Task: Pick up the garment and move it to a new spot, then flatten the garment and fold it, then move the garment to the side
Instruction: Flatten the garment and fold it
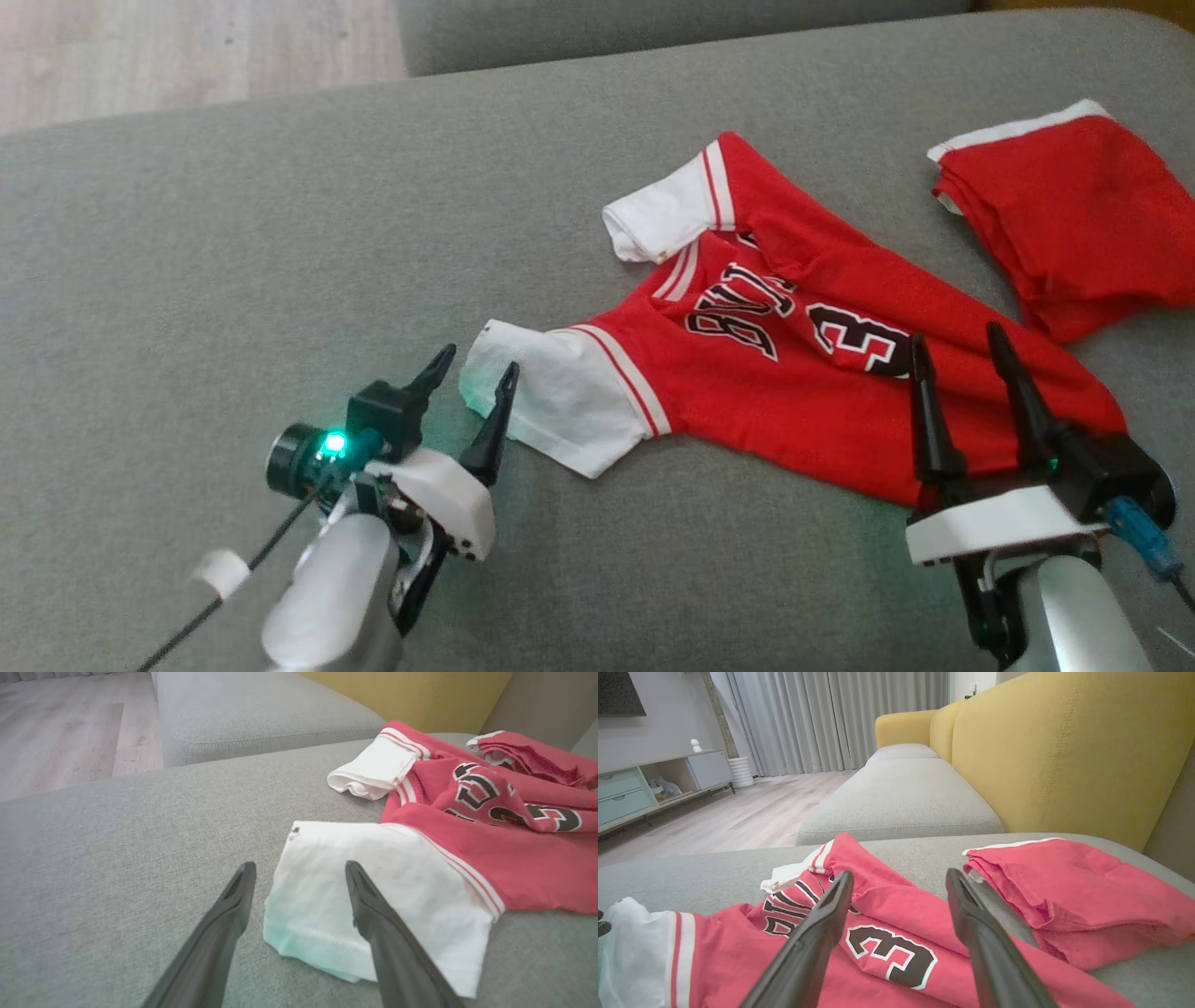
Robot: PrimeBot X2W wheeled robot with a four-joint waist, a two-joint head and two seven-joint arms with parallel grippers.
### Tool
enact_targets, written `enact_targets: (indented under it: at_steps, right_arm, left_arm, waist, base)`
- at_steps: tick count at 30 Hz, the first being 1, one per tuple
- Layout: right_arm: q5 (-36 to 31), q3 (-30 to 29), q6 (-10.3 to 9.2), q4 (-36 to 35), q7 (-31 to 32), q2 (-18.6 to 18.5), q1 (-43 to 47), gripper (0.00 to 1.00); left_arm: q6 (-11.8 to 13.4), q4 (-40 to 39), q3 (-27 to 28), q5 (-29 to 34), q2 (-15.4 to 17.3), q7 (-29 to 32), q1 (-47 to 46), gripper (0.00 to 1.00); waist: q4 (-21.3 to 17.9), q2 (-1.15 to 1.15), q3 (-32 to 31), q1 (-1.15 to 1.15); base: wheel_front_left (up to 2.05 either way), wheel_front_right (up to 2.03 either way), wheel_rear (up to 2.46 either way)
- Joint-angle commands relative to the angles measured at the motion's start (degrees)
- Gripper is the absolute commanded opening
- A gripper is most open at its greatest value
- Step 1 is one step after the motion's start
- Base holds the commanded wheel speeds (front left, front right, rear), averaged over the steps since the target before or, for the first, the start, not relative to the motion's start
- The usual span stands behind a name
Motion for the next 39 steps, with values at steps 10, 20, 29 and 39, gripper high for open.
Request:
enact_targets:
  at_steps: [10, 20, 29, 39]
  right_arm:
    - [0.47, 1.8, -0.04, -0.2, -1.02, -0.41, -2.46, 1.0]
    - [-0.04, 1.27, -0.04, 0.34, -1.19, -0.41, -1.93, 1.0]
    - [-0.32, 2.09, -0.04, 0.7, -1.02, -0.41, -0.53, 1.0]
    - [-0.56, 2.7, -0.04, 1.01, 0.1, -0.41, 1.13, 1.0]
  left_arm:
    - [-0.37, 4.47, -5.84, -9.08, 2.62, 2.19, -6.66, 0.0]
    - [1.21, 4.53, -8.55, -15.95, 8.99, -4.72, -7.68, 0.0]
    - [5.07, 5.55, -5.38, -16.58, 12.23, -9.37, -3.7, 0.0]
    - [7.07, 1.1, -6.56, -18.03, 12.02, -7.18, 5.26, 0.84]
  waist:
    - [-2.2, 0.0, 1.34, -0.01]
    - [0.98, 0.0, -1.07, -0.01]
    - [5.99, 0.0, -4.66, -0.01]
    - [10.61, 0.0, -7.44, -0.01]
  base:
    - [0.0, 0.0, 0.0]
    - [0.0, 0.0, 0.0]
    - [0.0, 0.0, 0.0]
    - [0.0, 0.0, 0.0]
